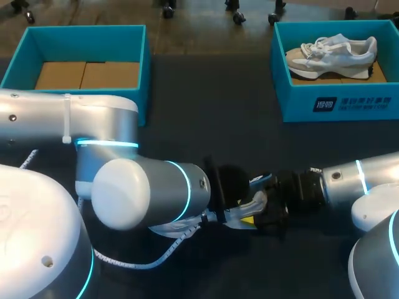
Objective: Take the shoe out of the shoebox, open the shoe tongue, remove and reinsert the insole, then place the shoe into the shoebox
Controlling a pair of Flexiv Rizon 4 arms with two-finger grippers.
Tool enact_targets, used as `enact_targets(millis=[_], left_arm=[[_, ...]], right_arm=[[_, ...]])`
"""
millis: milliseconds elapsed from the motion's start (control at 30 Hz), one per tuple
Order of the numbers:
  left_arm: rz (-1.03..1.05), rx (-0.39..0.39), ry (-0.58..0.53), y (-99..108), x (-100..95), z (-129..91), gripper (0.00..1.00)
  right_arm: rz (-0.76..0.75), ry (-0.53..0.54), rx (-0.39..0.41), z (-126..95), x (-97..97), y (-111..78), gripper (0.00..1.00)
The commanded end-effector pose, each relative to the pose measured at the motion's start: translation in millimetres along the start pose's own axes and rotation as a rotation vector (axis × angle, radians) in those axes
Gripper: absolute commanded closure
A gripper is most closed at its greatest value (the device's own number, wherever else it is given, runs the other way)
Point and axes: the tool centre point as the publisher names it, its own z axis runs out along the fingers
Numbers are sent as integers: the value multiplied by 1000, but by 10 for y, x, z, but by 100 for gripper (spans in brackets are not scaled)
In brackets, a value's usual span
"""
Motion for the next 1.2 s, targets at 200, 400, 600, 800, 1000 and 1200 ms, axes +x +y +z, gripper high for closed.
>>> enact_targets(millis=[200, 400, 600, 800, 1000, 1200], left_arm=[[-26, -10, 22, 30, -11, 205, 100], [-63, 14, 72, 6, -75, 162, 100], [-95, 49, 154, -164, -138, 79, 100], [-118, 89, 243, -451, -200, -33, 100], [-136, 114, 336, -721, -221, -110, 100], [-190, 173, 508, -983, -306, -330, 100]], right_arm=[[0, -1, 3, 20, -1, -2, 100], [0, -1, 3, 20, -1, -2, 100], [0, -1, 3, 20, -1, -2, 100], [0, -1, 3, 20, -1, -2, 100], [0, -1, 3, 20, -1, -2, 100], [0, -1, 3, 20, -1, -2, 100]])
